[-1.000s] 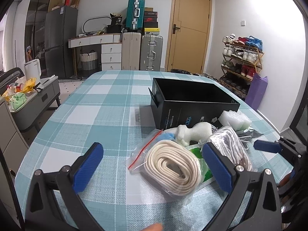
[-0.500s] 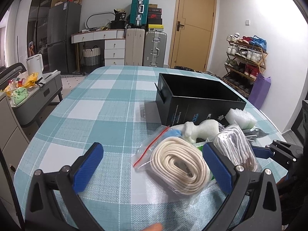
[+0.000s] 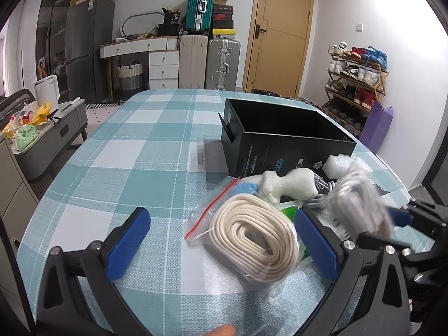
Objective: Organize soft objects
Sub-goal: 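Close the right tool on the zip bag of white rope, then close the left tool on the zip bag of cream coiled strap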
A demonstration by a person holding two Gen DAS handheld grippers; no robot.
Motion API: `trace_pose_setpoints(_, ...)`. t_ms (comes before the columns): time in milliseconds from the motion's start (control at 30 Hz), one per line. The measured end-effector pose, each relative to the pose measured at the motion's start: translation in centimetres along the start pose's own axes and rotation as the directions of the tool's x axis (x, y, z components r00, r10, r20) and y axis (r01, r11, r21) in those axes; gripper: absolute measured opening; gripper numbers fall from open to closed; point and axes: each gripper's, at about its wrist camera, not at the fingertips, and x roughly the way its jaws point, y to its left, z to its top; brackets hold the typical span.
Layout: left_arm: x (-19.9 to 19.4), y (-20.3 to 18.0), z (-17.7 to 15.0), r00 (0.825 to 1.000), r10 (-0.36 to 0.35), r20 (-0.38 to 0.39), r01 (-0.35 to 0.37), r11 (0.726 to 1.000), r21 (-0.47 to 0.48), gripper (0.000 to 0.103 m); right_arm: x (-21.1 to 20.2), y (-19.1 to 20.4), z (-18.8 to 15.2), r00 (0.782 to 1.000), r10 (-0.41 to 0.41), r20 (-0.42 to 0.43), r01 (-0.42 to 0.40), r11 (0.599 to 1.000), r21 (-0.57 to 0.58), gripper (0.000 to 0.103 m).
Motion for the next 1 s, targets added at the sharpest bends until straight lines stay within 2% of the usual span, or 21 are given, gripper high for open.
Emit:
trace_pose_setpoints(267, 2.0, -0.4, 0.3, 0.993, -0.030, -0.112, 0.026, 0.999, -0.043, 0.103, -2.9, -0.9, 0.2, 0.995, -0.028, 0.096, 0.027, 1.000, 0.012, 0.045)
trace_pose_setpoints(433, 3.5, -0.3, 0.6, 0.984, -0.036, -0.177, 0.021, 0.996, -0.083, 0.103, -3.4, -1.4, 0.3, 0.993, -0.048, 0.106, 0.047, 0.999, 0.016, 0.045)
trace_pose_setpoints(633, 4.0, -0.1, 0.1, 0.978, -0.039, -0.204, 0.019, 0.995, -0.100, 0.102, -3.6, -1.5, 0.2, 0.992, -0.059, 0.111, 0.058, 0.998, 0.017, 0.045)
trace_pose_setpoints(700, 3.9, -0.3, 0.1, 0.978, -0.039, -0.206, 0.023, 0.996, -0.081, 0.097, -3.4, -1.6, 0.4, 0.992, -0.061, 0.109, 0.059, 0.998, 0.024, 0.045)
trace_pose_setpoints(767, 3.7, -0.6, 0.0, 0.978, -0.042, -0.204, 0.032, 0.998, -0.051, 0.083, -3.4, -1.6, 0.3, 0.992, -0.066, 0.108, 0.063, 0.998, 0.028, 0.045)
trace_pose_setpoints(800, 3.6, -0.7, -0.1, 0.978, -0.047, -0.204, 0.038, 0.998, -0.045, 0.080, -3.5, -1.6, 0.3, 0.992, -0.066, 0.109, 0.063, 0.998, 0.028, 0.045)
trace_pose_setpoints(867, 3.3, -0.7, -0.1, 0.978, -0.061, -0.200, 0.055, 0.998, -0.037, 0.063, -3.5, -1.7, 0.5, 0.991, -0.070, 0.112, 0.067, 0.997, 0.030, 0.045)
trace_pose_setpoints(900, 3.2, -0.7, -0.2, 0.978, -0.065, -0.198, 0.060, 0.998, -0.035, 0.061, -3.5, -1.6, 0.5, 0.991, -0.069, 0.112, 0.066, 0.997, 0.029, 0.045)
trace_pose_setpoints(967, 2.9, -0.7, -0.2, 0.978, -0.078, -0.194, 0.073, 0.997, -0.029, 0.046, -3.5, -1.6, 0.5, 0.991, -0.070, 0.116, 0.067, 0.997, 0.030, 0.045)
trace_pose_setpoints(1000, 2.8, -0.6, -0.1, 0.979, -0.081, -0.188, 0.077, 0.997, -0.027, 0.043, -3.5, -1.6, 0.5, 0.991, -0.070, 0.117, 0.067, 0.997, 0.031, 0.045)
